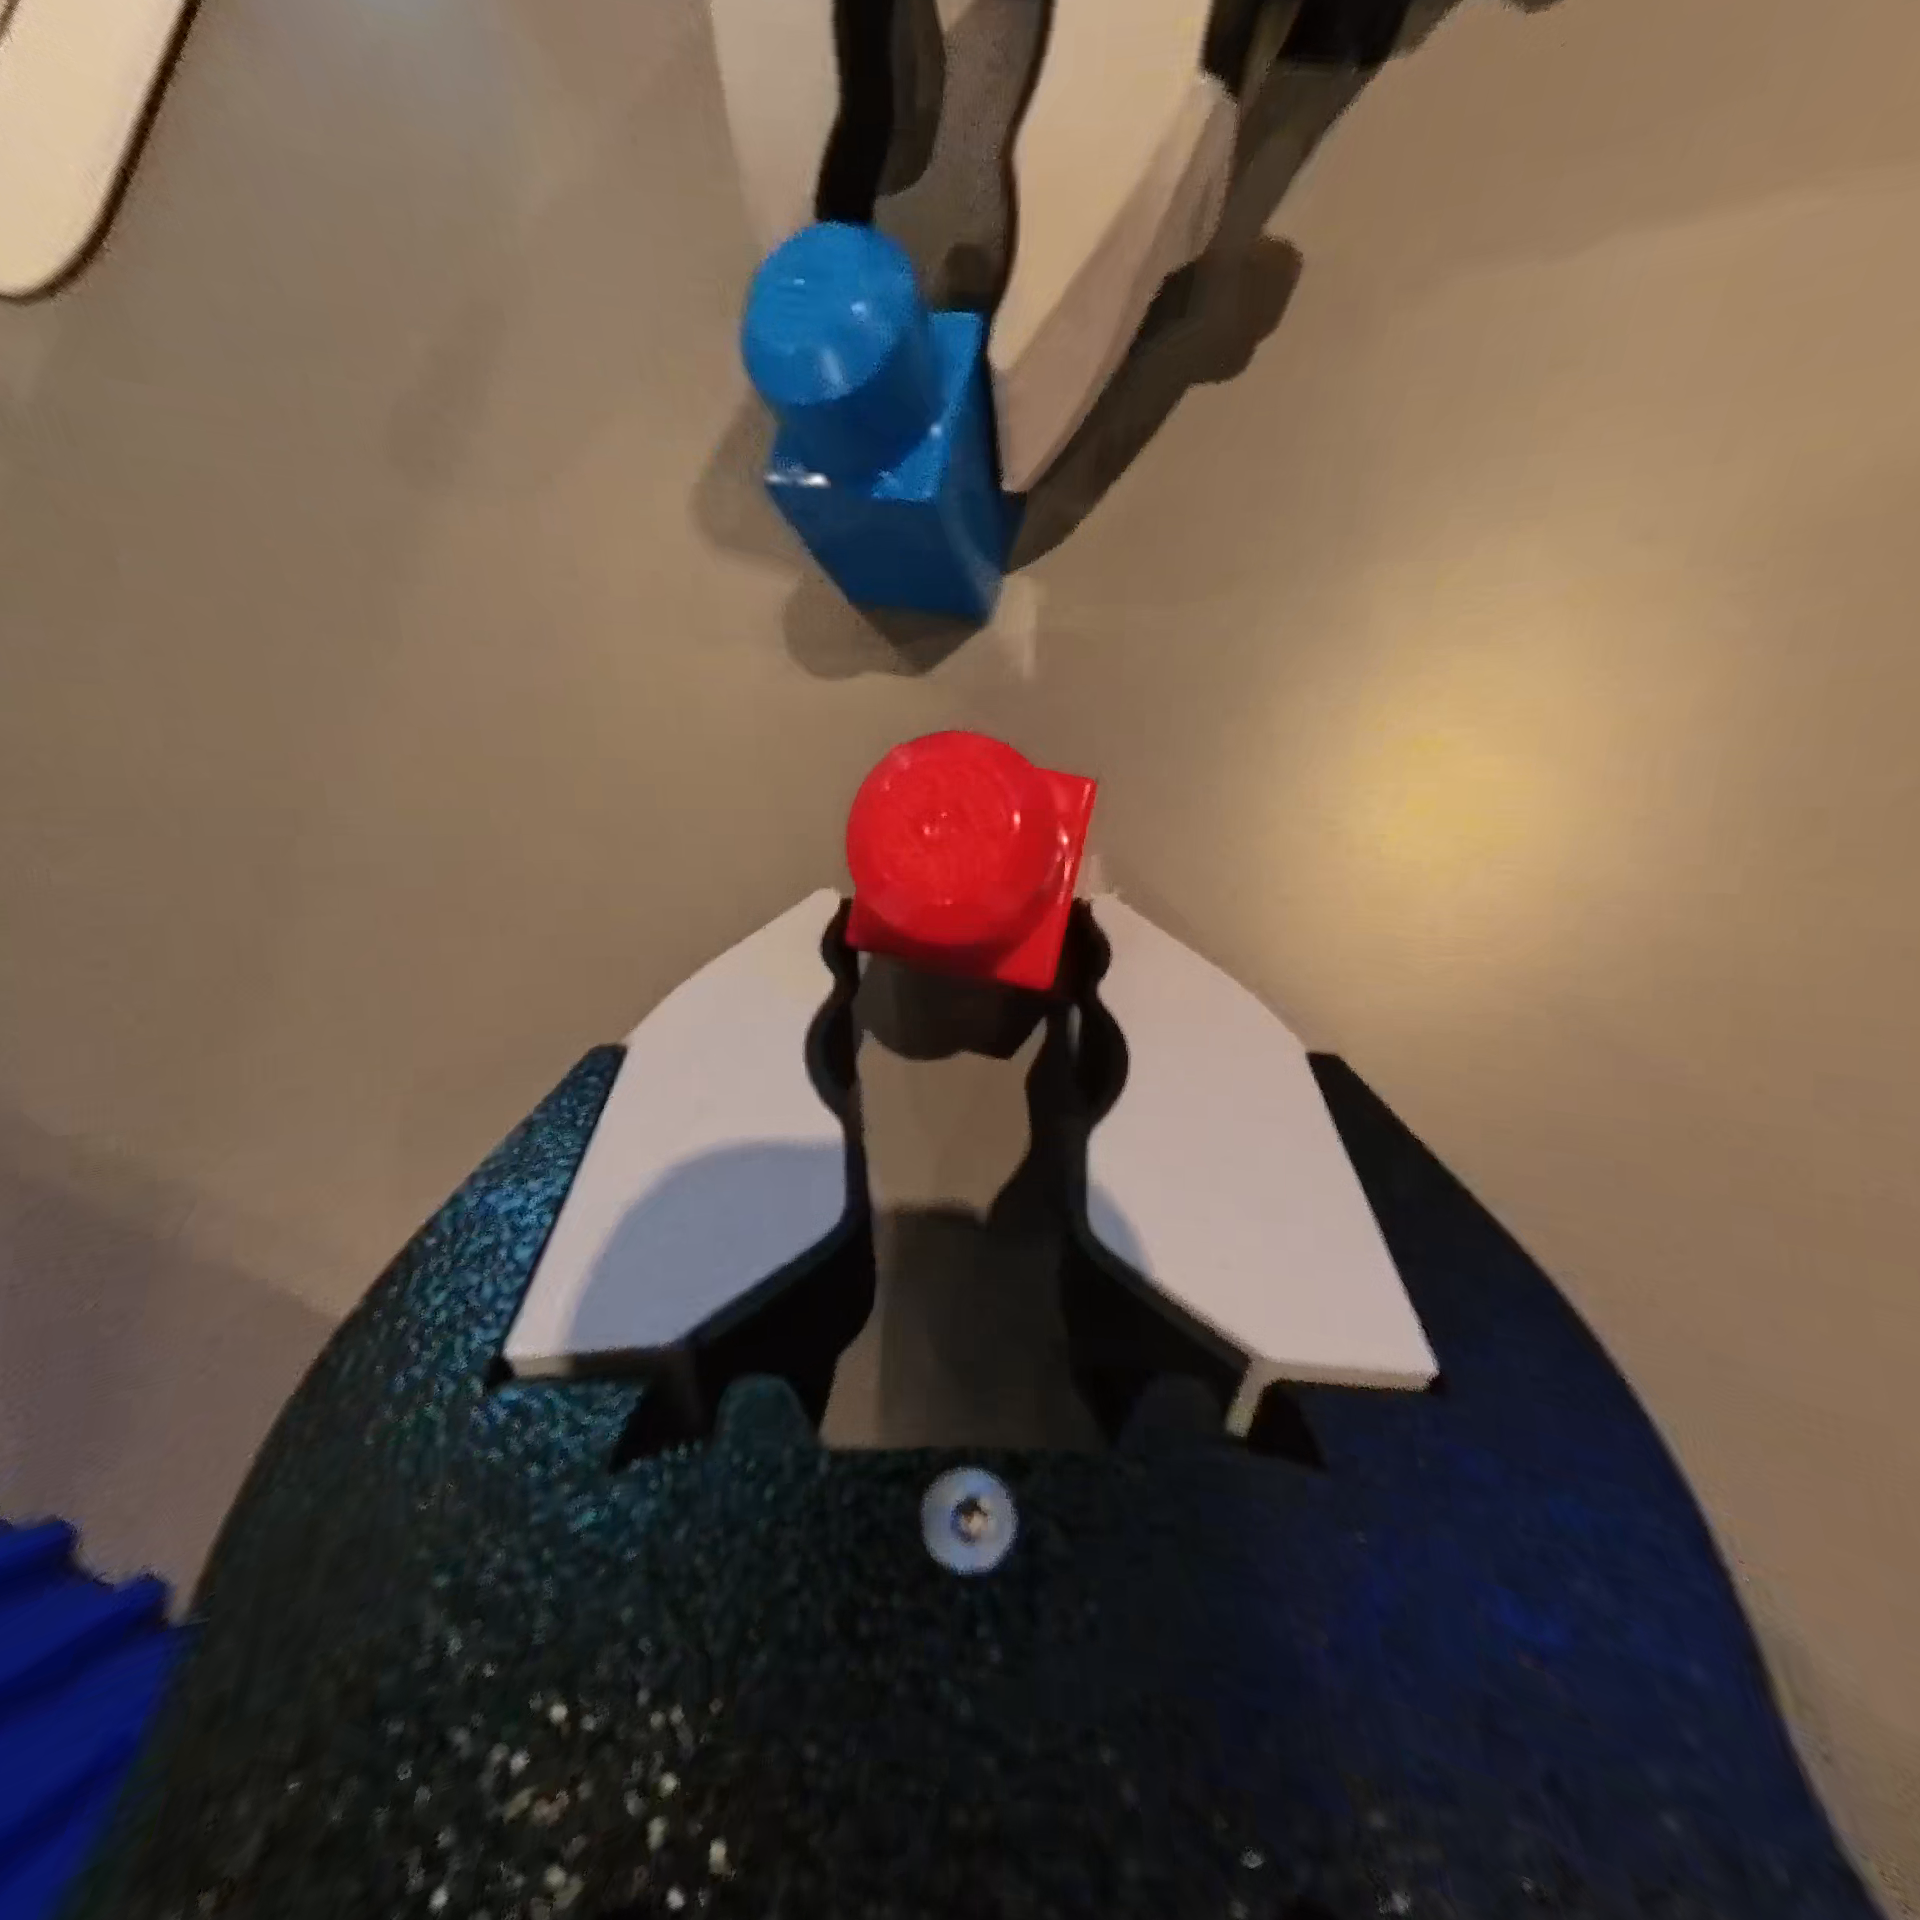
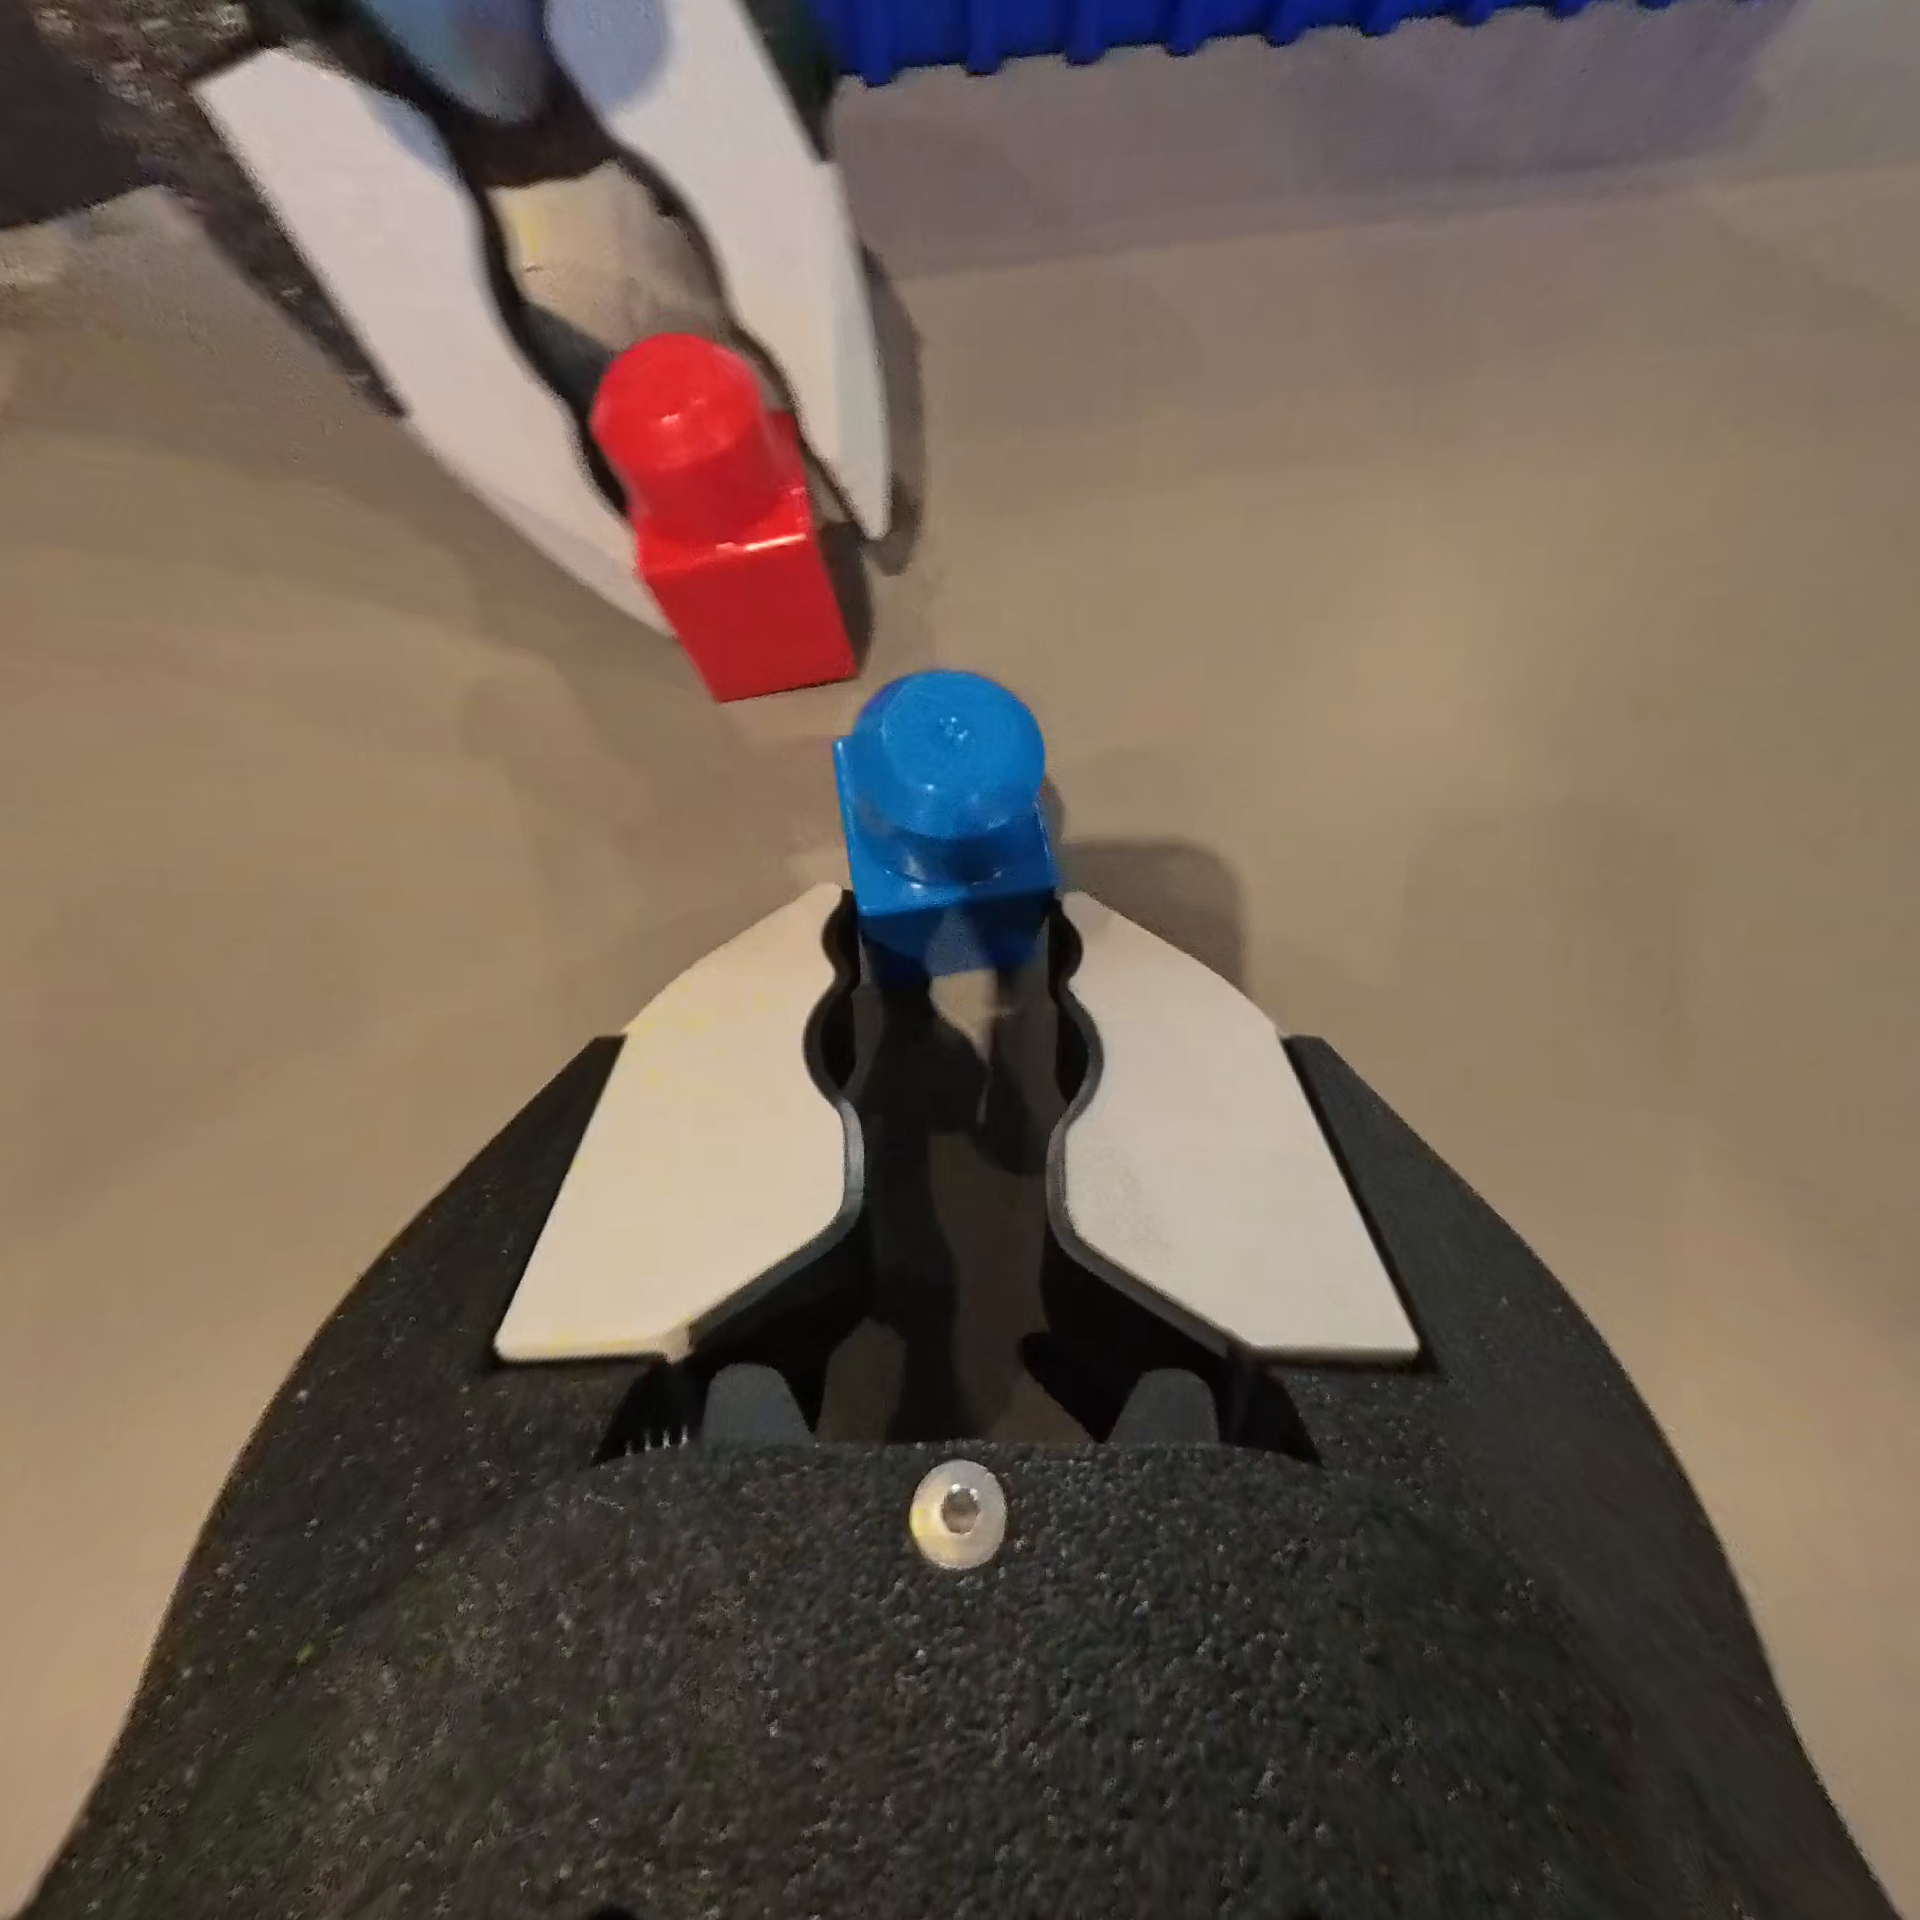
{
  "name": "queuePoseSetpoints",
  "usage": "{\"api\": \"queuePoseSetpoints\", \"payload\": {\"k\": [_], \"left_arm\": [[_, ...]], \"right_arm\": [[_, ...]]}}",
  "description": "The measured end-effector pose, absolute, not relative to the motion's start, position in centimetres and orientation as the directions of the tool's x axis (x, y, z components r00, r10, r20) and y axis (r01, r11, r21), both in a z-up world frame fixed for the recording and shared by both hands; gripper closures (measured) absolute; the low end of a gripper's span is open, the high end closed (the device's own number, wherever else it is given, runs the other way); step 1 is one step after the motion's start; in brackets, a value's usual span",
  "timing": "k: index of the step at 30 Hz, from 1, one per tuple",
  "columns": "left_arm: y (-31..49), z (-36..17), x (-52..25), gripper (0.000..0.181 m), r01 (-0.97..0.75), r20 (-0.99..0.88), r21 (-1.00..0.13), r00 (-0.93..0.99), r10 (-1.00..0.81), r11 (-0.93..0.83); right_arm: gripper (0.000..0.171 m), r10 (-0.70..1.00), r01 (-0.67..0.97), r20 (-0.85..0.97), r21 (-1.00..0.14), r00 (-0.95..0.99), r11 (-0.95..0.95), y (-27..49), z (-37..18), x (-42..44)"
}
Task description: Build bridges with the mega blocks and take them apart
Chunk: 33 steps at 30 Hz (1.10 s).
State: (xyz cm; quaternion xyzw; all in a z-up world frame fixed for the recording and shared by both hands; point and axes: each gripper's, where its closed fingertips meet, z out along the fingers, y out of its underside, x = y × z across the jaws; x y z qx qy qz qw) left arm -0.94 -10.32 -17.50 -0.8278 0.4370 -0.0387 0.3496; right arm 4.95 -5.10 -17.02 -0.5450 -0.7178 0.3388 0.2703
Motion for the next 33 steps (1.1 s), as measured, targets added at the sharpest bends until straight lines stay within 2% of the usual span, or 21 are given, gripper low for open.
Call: {"api": "queuePoseSetpoints", "payload": {"k": [1,6,11,19,33], "left_arm": [[-9.8,-17.5,-0.9,0.142,-0.711,-0.25,-0.604,0.599,-0.761,-0.361],[-8.0,-17.6,0.6,0.142,-0.723,-0.188,-0.617,0.519,-0.834,-0.311],[-6.8,-17.8,1.1,0.143,-0.698,-0.098,-0.613,0.531,-0.842,-0.369],[-6.4,-17.9,1.3,0.144,-0.691,-0.092,-0.583,0.579,-0.81,-0.428],[-6.4,-18.2,1.9,0.144,-0.718,-0.086,-0.574,0.53,-0.844,-0.393]], "right_arm": [[0.136,0.959,0.588,0.021,-0.786,-0.284,0.191,-5.2,-17.0,5.3],[0.137,0.94,0.547,0.057,-0.801,-0.336,0.244,-5.5,-17.0,5.6],[0.136,0.943,0.56,0.057,-0.792,-0.327,0.242,-5.5,-17.1,5.5],[0.136,0.958,0.574,0.05,-0.791,-0.282,0.21,-4.9,-17.1,5.1],[0.135,0.955,0.571,0.021,-0.798,-0.294,0.193,-5.4,-17.1,5.0]]}}
